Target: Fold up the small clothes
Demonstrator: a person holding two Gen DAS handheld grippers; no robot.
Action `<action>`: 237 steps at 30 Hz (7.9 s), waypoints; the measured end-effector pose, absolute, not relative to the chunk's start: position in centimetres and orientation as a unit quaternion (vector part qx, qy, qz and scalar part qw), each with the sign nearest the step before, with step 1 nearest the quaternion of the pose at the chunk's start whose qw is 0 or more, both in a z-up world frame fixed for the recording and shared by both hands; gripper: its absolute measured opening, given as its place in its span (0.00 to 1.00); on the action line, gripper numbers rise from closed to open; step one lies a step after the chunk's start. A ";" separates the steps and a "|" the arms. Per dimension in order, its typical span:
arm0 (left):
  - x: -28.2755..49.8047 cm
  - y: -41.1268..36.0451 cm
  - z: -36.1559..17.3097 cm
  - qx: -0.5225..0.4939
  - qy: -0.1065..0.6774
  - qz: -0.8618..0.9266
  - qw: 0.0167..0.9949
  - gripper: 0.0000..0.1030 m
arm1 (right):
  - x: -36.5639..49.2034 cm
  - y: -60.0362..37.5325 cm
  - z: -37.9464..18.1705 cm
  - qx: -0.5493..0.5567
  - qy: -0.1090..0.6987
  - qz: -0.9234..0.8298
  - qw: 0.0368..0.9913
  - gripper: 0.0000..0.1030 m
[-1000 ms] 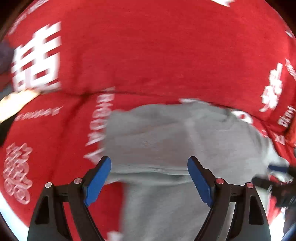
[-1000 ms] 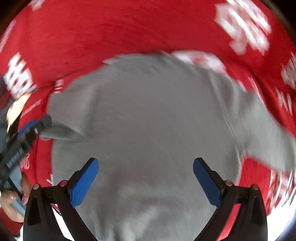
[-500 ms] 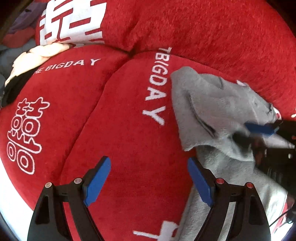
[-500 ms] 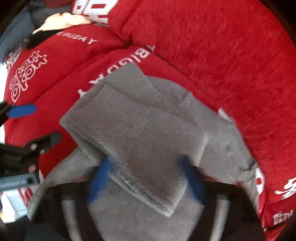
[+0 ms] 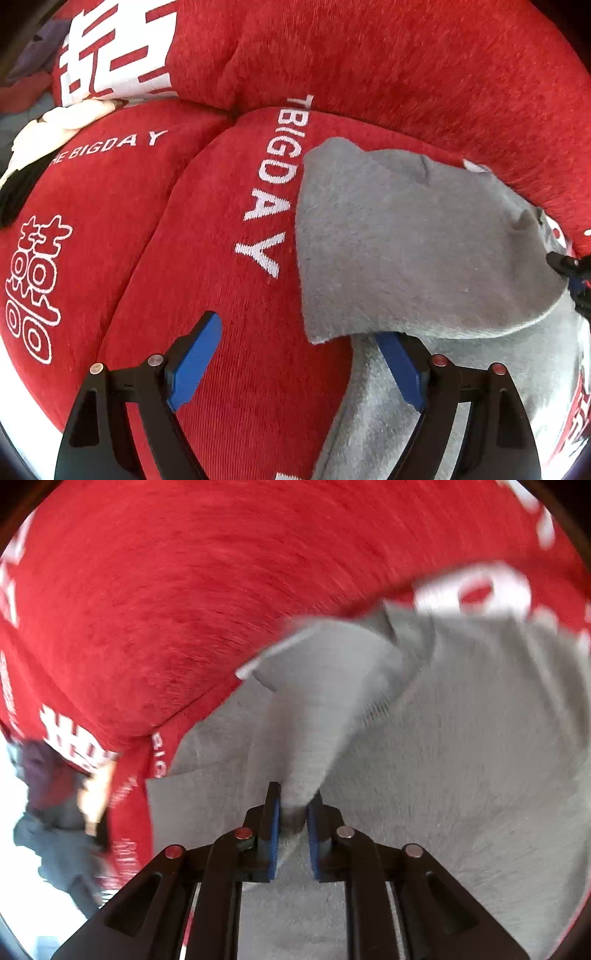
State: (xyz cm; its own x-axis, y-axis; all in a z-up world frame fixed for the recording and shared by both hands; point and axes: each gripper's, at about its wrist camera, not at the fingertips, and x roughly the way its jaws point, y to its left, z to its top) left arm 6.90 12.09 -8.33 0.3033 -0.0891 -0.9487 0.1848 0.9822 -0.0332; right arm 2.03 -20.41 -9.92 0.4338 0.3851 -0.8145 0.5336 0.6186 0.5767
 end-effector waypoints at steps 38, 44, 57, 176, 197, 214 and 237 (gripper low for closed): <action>15.4 9.1 -10.0 -0.018 0.664 -0.188 0.724 0.43 | -6.9 -30.4 -12.4 0.528 0.458 -0.125 0.704 0.21; 15.0 8.9 -8.7 -0.002 0.639 -0.205 0.741 0.09 | -7.0 -30.6 -10.8 0.509 0.456 -0.125 0.719 0.08; 13.2 8.5 -7.1 0.095 0.613 -0.170 0.766 0.10 | -10.7 -30.3 -10.5 0.505 0.477 -0.144 0.705 0.43; 2.9 0.6 -4.8 0.052 0.625 -0.163 0.762 0.88 | -2.6 -27.7 -5.8 0.457 0.435 -0.055 0.774 0.07; 4.9 5.7 -5.1 -0.032 0.646 -0.201 0.736 0.88 | -0.6 -11.6 -5.7 0.180 0.568 0.122 0.794 0.55; 8.6 1.7 -9.0 -0.111 0.677 -0.231 0.690 0.09 | -20.7 -31.7 -12.9 0.684 0.381 -0.139 0.607 0.54; 5.7 5.3 -6.3 0.010 0.625 -0.139 0.768 0.57 | -20.1 -34.4 -13.0 0.619 0.425 -0.125 0.648 0.08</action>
